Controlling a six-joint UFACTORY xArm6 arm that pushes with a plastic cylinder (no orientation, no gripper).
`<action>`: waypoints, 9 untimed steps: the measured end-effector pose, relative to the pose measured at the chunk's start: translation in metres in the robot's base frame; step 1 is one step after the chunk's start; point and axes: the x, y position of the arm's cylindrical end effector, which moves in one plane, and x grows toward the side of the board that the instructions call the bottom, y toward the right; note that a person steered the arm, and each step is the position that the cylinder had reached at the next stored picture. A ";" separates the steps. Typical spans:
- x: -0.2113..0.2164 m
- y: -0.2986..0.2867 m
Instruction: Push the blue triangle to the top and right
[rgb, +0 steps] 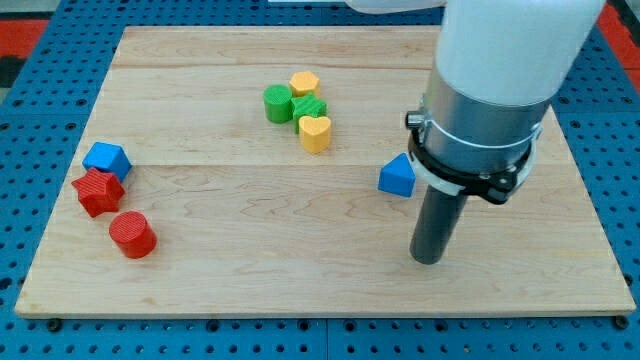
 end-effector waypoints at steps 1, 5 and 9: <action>0.000 -0.004; -0.058 -0.017; -0.194 0.014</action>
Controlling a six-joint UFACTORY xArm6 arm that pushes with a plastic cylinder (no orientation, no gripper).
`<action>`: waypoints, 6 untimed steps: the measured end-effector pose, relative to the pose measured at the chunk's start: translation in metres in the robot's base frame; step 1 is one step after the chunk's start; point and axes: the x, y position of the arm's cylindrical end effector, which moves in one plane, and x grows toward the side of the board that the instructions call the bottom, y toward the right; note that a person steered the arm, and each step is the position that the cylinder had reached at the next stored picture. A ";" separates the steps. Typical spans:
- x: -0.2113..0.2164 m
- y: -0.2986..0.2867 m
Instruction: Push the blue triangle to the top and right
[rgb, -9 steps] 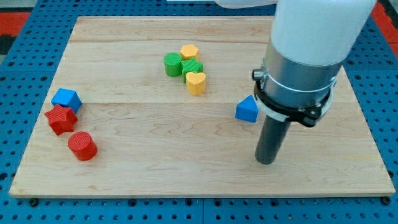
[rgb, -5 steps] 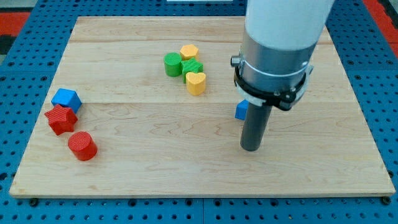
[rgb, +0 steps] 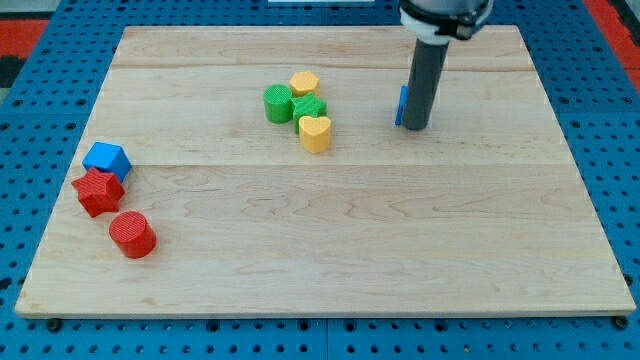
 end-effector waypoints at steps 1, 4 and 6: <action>-0.058 0.000; -0.117 -0.067; -0.136 -0.064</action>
